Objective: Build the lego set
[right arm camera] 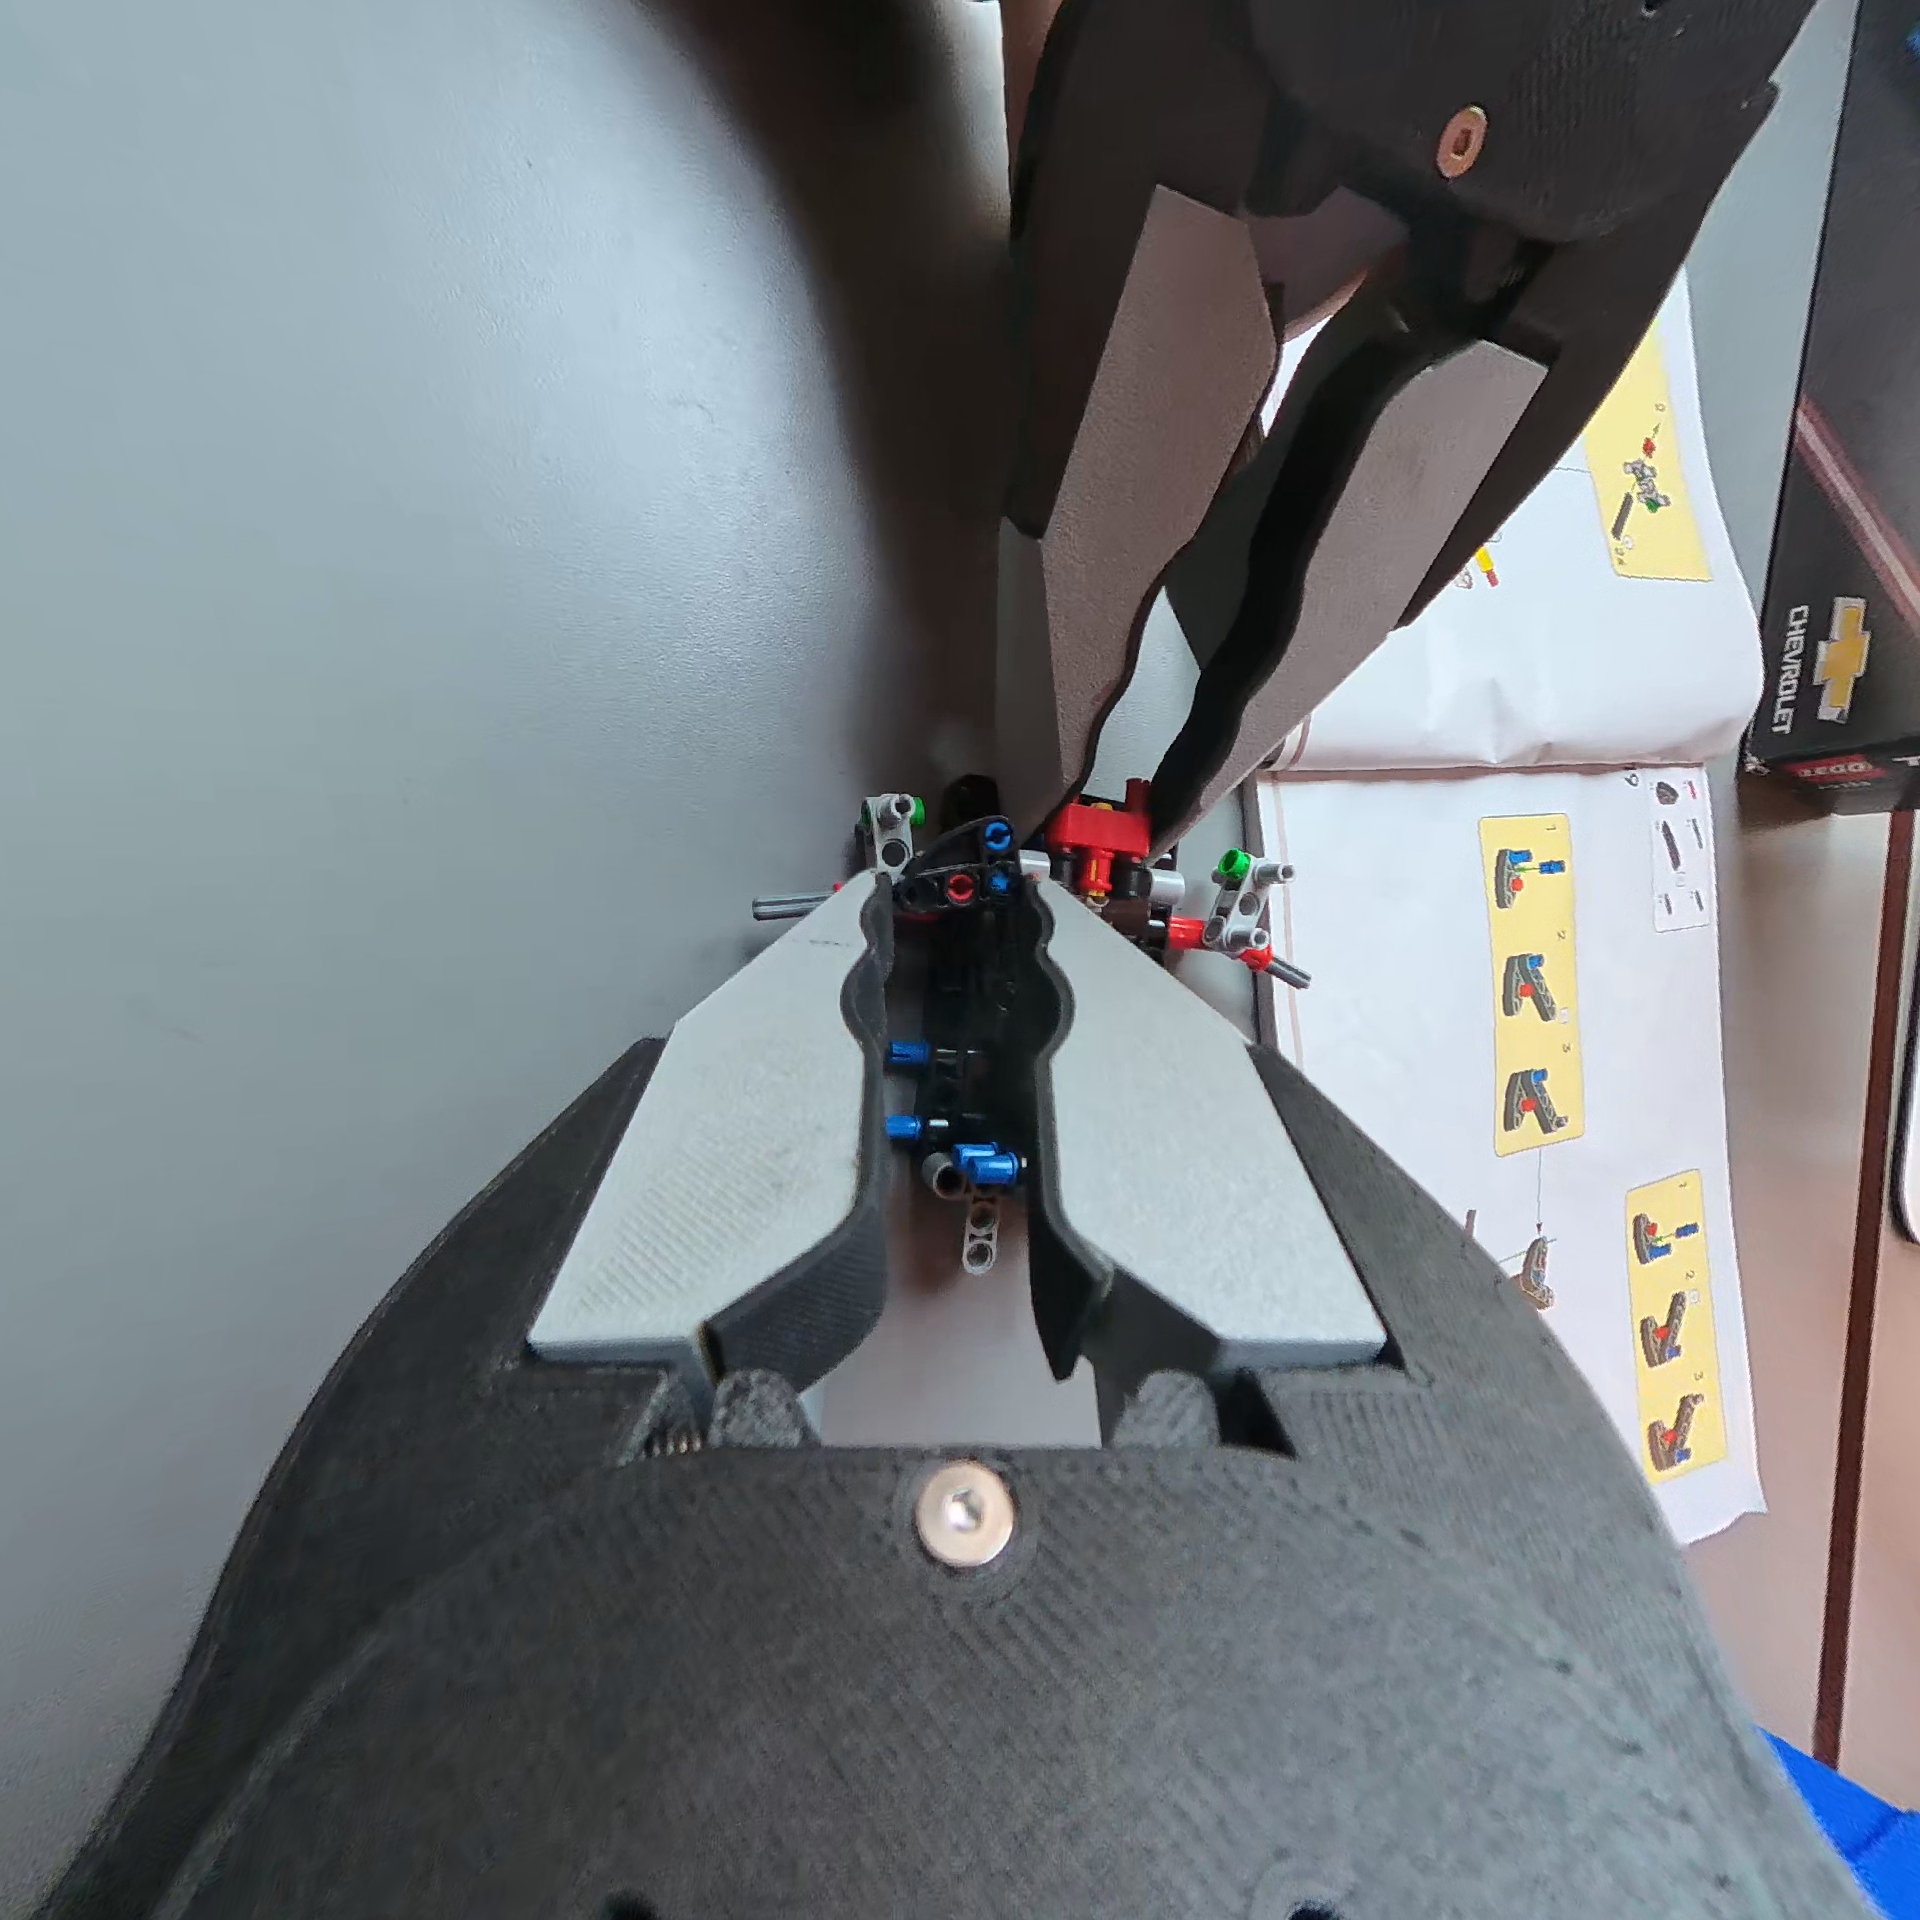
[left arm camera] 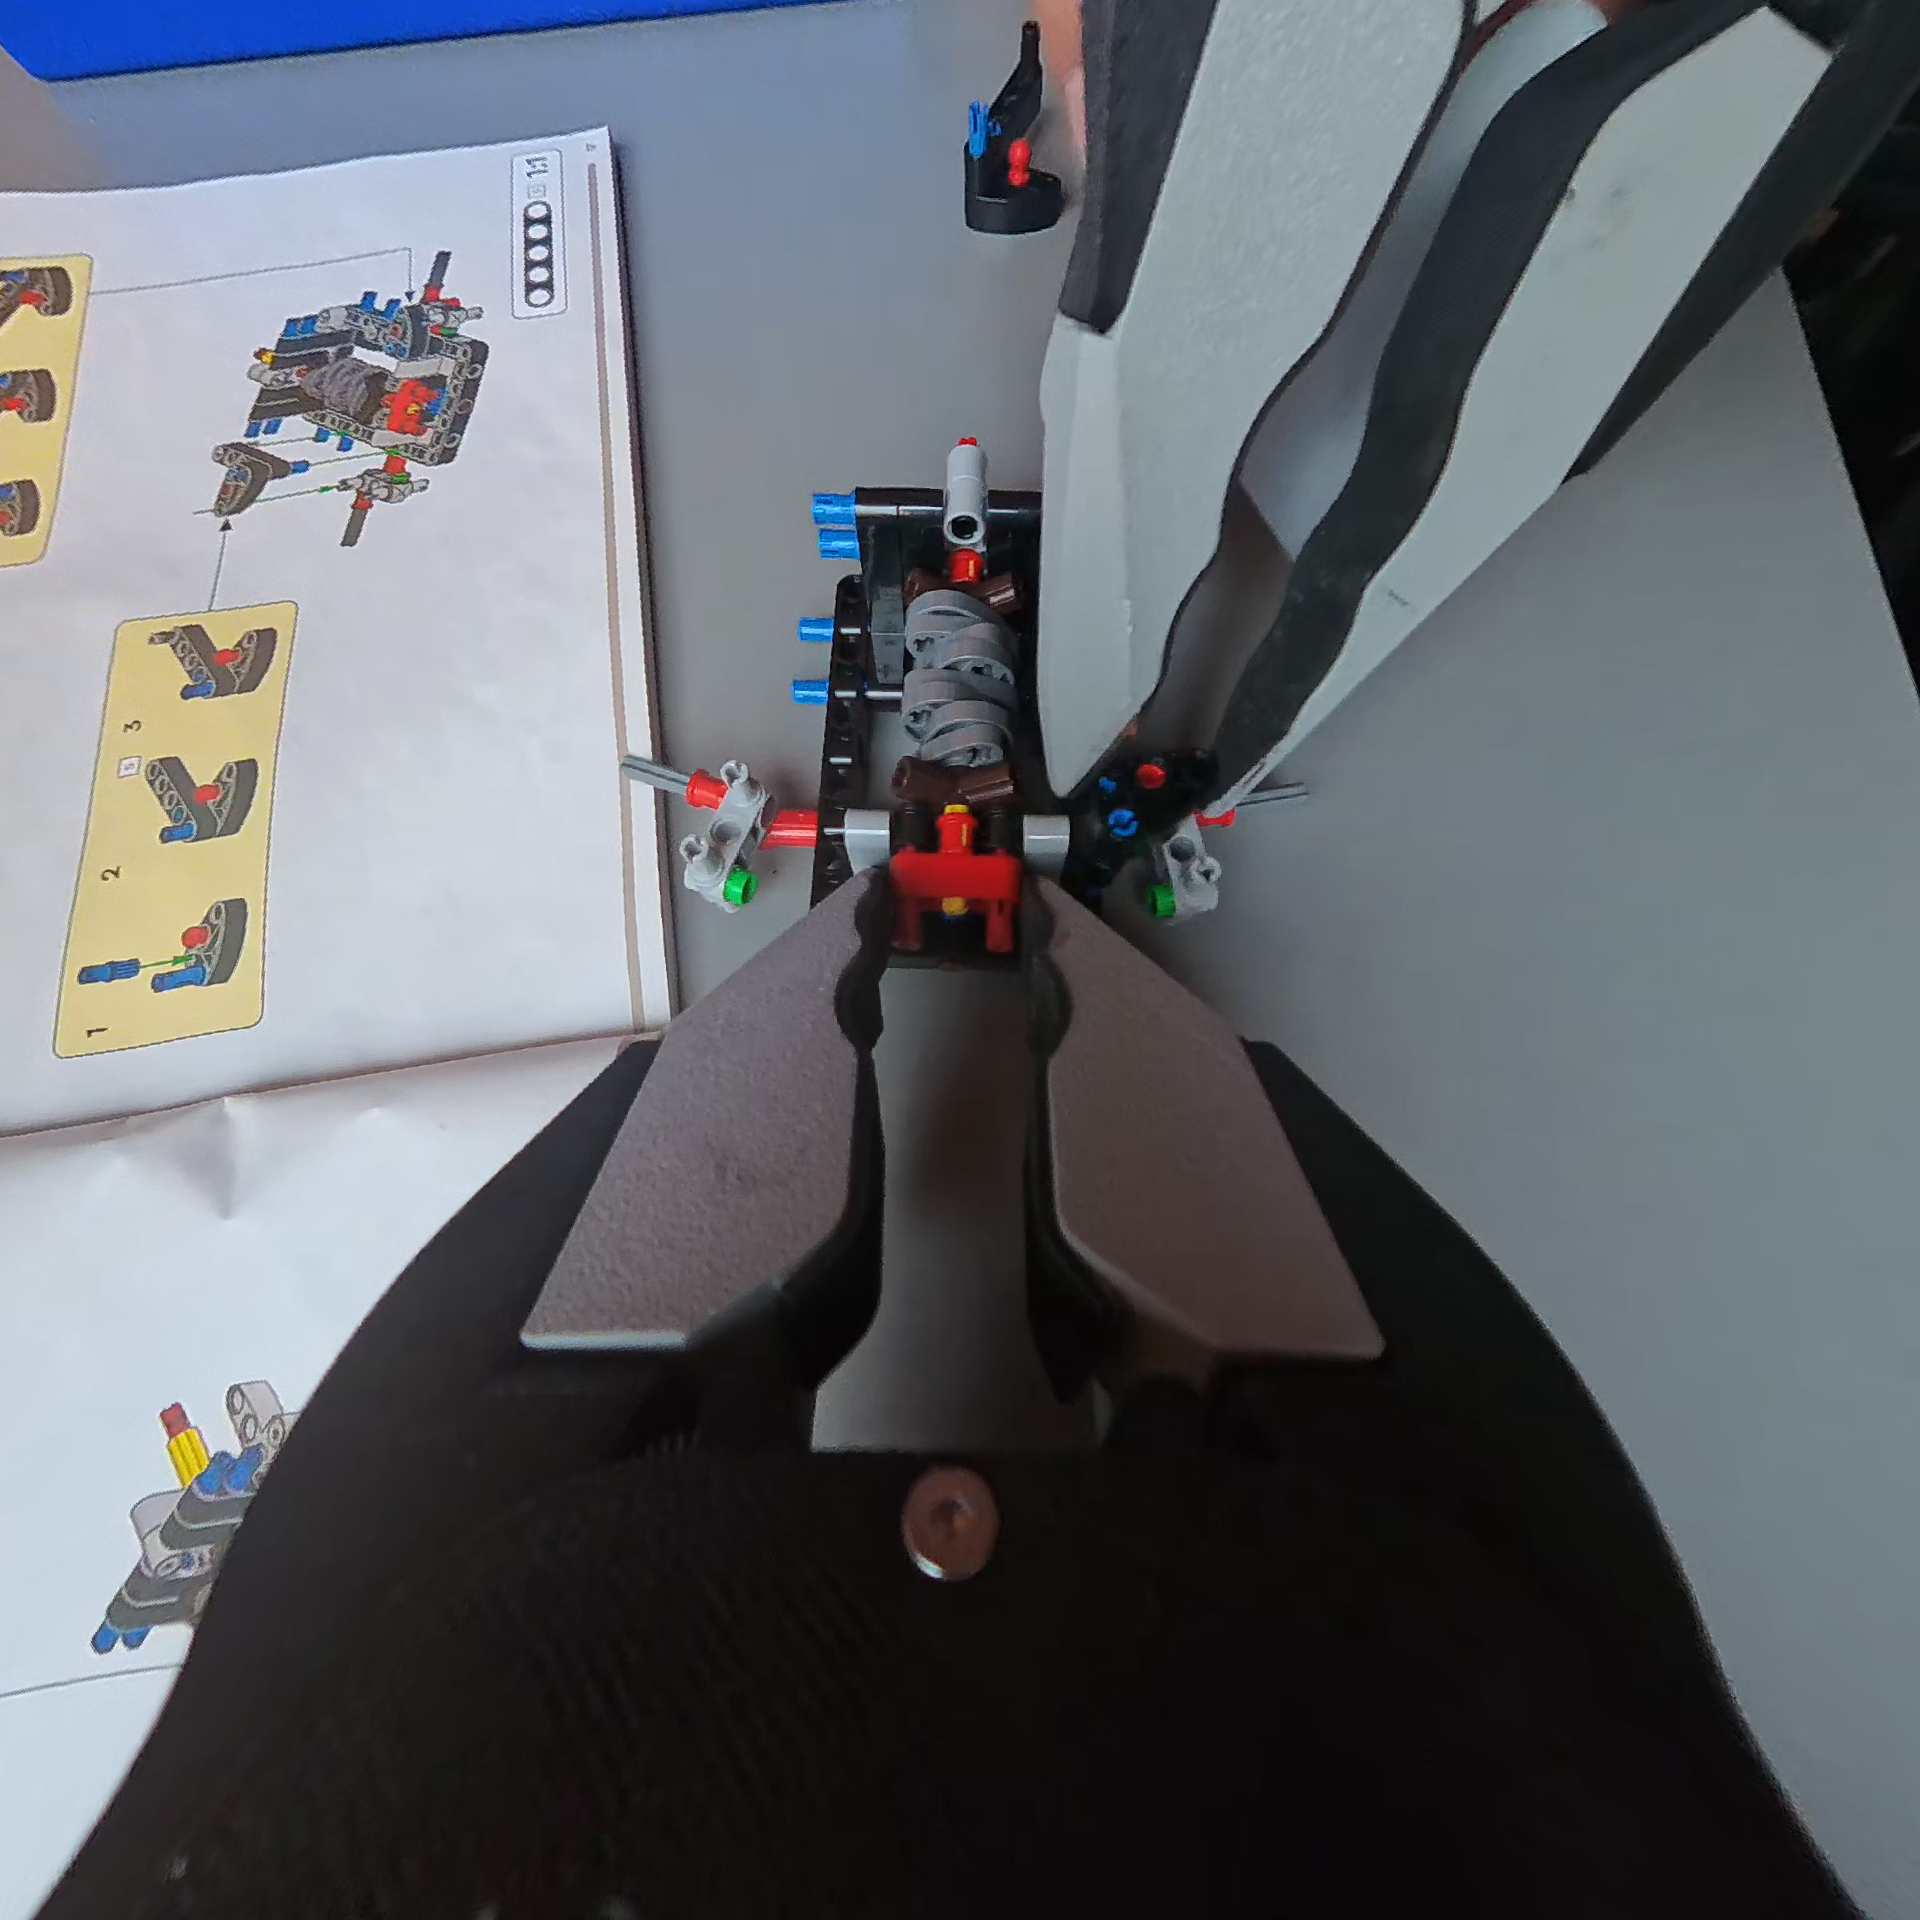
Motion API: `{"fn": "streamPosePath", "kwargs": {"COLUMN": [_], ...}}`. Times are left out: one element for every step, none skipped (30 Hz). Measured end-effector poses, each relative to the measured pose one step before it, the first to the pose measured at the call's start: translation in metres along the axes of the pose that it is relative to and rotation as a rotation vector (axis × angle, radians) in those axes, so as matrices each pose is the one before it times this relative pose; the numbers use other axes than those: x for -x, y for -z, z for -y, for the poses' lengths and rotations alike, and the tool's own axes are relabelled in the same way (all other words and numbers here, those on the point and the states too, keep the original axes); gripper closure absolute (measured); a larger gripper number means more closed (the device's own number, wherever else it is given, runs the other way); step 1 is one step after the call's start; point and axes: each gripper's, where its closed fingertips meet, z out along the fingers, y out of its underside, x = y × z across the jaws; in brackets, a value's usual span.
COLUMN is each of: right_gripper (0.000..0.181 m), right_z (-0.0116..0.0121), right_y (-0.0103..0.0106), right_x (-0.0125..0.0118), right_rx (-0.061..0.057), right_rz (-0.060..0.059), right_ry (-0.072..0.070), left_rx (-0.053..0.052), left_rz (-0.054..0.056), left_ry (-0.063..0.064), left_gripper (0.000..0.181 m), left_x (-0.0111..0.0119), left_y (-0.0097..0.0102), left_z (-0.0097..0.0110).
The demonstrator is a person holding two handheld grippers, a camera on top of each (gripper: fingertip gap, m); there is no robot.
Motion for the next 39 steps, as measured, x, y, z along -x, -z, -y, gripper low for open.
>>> {"fn": "streamPosePath", "kwargs": {"right_gripper": [0.161, 0.161, 0.161, 0.161, 0.161, 0.160, 0.161, 0.161, 0.161, 0.161, 0.161, 0.161, 0.161, 0.161, 0.161, 0.161, 0.161, 0.161, 0.161, 0.161, 0.161, 0.161, 0.161, 0.161, 0.161, 0.161, 0.161, 0.162, 0.163, 0.163, 0.163, 0.163, 0.163, 0.163, 0.163, 0.163, 0.163, 0.163, 0.163], "right_z": [0.00003, 0.00003, 0.00044, 0.00002, -0.00052, -0.00134, -0.00116, -0.00069, 0.00008, 0.00068, 0.00030, -0.00025, -0.00078, -0.00078, -0.00098, -0.00107, -0.00103, -0.00025, -0.00002, -0.00013, 0.00017, 0.00008, 0.00022, 0.00027, 0.00067, 0.00106, 0.00030, -0.00100, -0.00002, -0.00018, -0.00063, -0.00039, 0.00019, 0.00002, -0.00017, 0.00014, 0.00045, 0.00006, -0.00066], "right_y": [0.00018, -0.00053, -0.00057, -0.00055, -0.00005, 0.00065, 0.00117, 0.00072, 0.00022, -0.00028, -0.00030, 0.00032, 0.00058, 0.00086, 0.00069, 0.00072, 0.00058, 0.00019, -0.00013, -0.00017, 0.00007, -0.00001, -0.00021, -0.00071, -0.00120, -0.00133, -0.00118, -0.00108, 0.00005, 0.00041, 0.00042, 0.00070, 0.00092, 0.00077, 0.00077, 0.00107, 0.00134, 0.00111, 0.00103], "right_x": [-0.00022, 0.00027, 0.00009, 0.00024, 0.00020, -0.00023, -0.00073, -0.00054, -0.00042, -0.00011, 0.00009, -0.00018, -0.00038, -0.00062, -0.00025, -0.00029, -0.00029, -0.00017, -0.00001, 0.00009, -0.00006, -0.00004, 0.00017, 0.00085, 0.00164, 0.00180, 0.00081, 0.00168, 0.00040, 0.00034, 0.00028, 0.00005, -0.00052, -0.00048, -0.00036, -0.00037, -0.00008, -0.00004, -0.00038], "right_rx": [0.0028, 0.0018, 0.0005, 0.0017, 0.0035, 0.0105, 0.0138, 0.0130, 0.0113, 0.0095, 0.0114, 0.0138, 0.0164, 0.0146, 0.0140, 0.0136, 0.0128, 0.0052, 0.0029, 0.0000, -0.0026, -0.0053, -0.0080, -0.0105, -0.0158, -0.0193, -0.0123, -0.0010, -0.0065, -0.0065, -0.0034, -0.0007, -0.0008, 0.0040, 0.0081, 0.0089, 0.0066, 0.0058, 0.0053], "right_rz": [0.0059, 0.0089, 0.0096, 0.0114, 0.0127, 0.0104, 0.0037, -0.0031, -0.0083, -0.0101, -0.0088, -0.0066, -0.0031, 0.0001, 0.0063, 0.0075, 0.0076, 0.0092, 0.0121, 0.0143, 0.0128, 0.0081, 0.0030, 0.0029, 0.0043, 0.0050, 0.0002, 0.0075, 0.0020, 0.0066, 0.0109, 0.0108, 0.0039, 0.0003, -0.0039, -0.0082, -0.0109, -0.0115, -0.0124], "right_ry": [0.0032, -0.0012, -0.0077, -0.0154, -0.0211, -0.0250, -0.0209, -0.0091, -0.0026, 0.0018, 0.0058, 0.0009, -0.0055, -0.0145, -0.0207, -0.0209, -0.0181, -0.0181, -0.0166, -0.0154, -0.0088, 0.0029, 0.0135, 0.0251, 0.0330, 0.0326, 0.0276, 0.0238, 0.0179, 0.0165, 0.0086, 0.0023, 0.0005, 0.0000, -0.0018, -0.0037, -0.0034, -0.0046, -0.0071], "left_rx": [-0.0014, -0.0007, -0.0009, -0.0013, -0.0018, -0.0023, -0.0018, -0.0011, -0.0006, -0.0011, -0.0021, -0.0017, -0.0008, -0.0007, -0.0010, -0.0004, 0.0006, 0.0004, -0.0004, -0.0007, -0.0005, -0.0005, -0.0006, -0.0006, -0.0016, -0.0007, 0.0003, 0.0004, -0.0004, -0.0006, -0.0009, -0.0010, -0.0005, 0.0001, 0.0020, 0.0046, 0.0048, 0.0052, 0.0046], "left_rz": [-0.0032, -0.0021, 0.0003, 0.0017, 0.0022, 0.0028, 0.0015, -0.0009, -0.0022, -0.0033, -0.0027, -0.0017, -0.0008, -0.0001, -0.0019, -0.0008, 0.0006, 0.0012, 0.0019, 0.0020, 0.0014, 0.0003, 0.0001, -0.0006, -0.0019, -0.0023, -0.0019, 0.0007, 0.0019, -0.0015, -0.0029, -0.0035, -0.0032, -0.0019, 0.0032, 0.0104, 0.0034, 0.0004, 0.0162], "left_ry": [0.0033, 0.0025, 0.0004, 0.0001, 0.0025, 0.0048, 0.0062, 0.0067, 0.0056, 0.0042, 0.0046, 0.0073, 0.0097, 0.0105, 0.0114, 0.0066, 0.0025, 0.0015, 0.0022, 0.0031, 0.0038, 0.0038, 0.0000, -0.0027, -0.0043, -0.0038, -0.0021, -0.0021, -0.0046, 0.0007, 0.0031, 0.0038, 0.0043, 0.0029, 0.0028, 0.0022, -0.0089, -0.0161, -0.0101], "left_gripper": [0.160, 0.160, 0.160, 0.160, 0.160, 0.160, 0.160, 0.160, 0.160, 0.160, 0.160, 0.160, 0.160, 0.160, 0.160, 0.160, 0.160, 0.160, 0.160, 0.160, 0.160, 0.160, 0.160, 0.160, 0.160, 0.160, 0.160, 0.160, 0.160, 0.160, 0.160, 0.160, 0.160, 0.160, 0.160, 0.159, 0.157, 0.153, 0.151], "left_x": [-0.00001, 0.00001, -0.00005, -0.00002, 0.00005, 0.00012, 0.00016, 0.00007, -0.00003, 0.00001, -0.00006, 0.00005, 0.00006, 0.00013, -0.00010, -0.00015, 0.00006, 0.00003, 0.00001, 0.00007, -0.00006, 0.00000, -0.00016, -0.00021, -0.00077, -0.00097, -0.00085, -0.00048, -0.00008, -0.00016, 0.00000, 0.00005, 0.00006, 0.00011, 0.00047, 0.00127, -0.00037, -0.00150, 0.00059], "left_y": [-0.00011, 0.00006, -0.00003, -0.00001, 0.00007, -0.00008, -0.00013, -0.00002, 0.00001, -0.00011, 0.00002, -0.00008, -0.00011, -0.00027, -0.00032, -0.00023, -0.00008, -0.00004, 0.00000, -0.00011, -0.00003, -0.00008, 0.00001, -0.00004, -0.00015, -0.00031, -0.00035, -0.00035, -0.00009, -0.00007, 0.00003, -0.00002, 0.00002, 0.00010, 0.00023, 0.00059, 0.00080, 0.00085, 0.00129], "left_z": [0.00006, 0.00000, -0.00003, -0.00002, -0.00005, 0.00012, -0.00001, 0.00011, 0.00004, 0.00006, 0.00004, 0.00009, 0.00006, 0.00020, 0.00027, 0.00025, 0.00003, 0.00000, 0.00003, 0.00002, 0.00006, 0.00000, 0.00002, 0.00005, 0.00032, 0.00037, 0.00021, 0.00021, 0.00005, 0.00012, -0.00004, 0.00003, -0.00004, -0.00004, -0.00021, -0.00034, -0.00040, -0.00107, -0.00118]}}
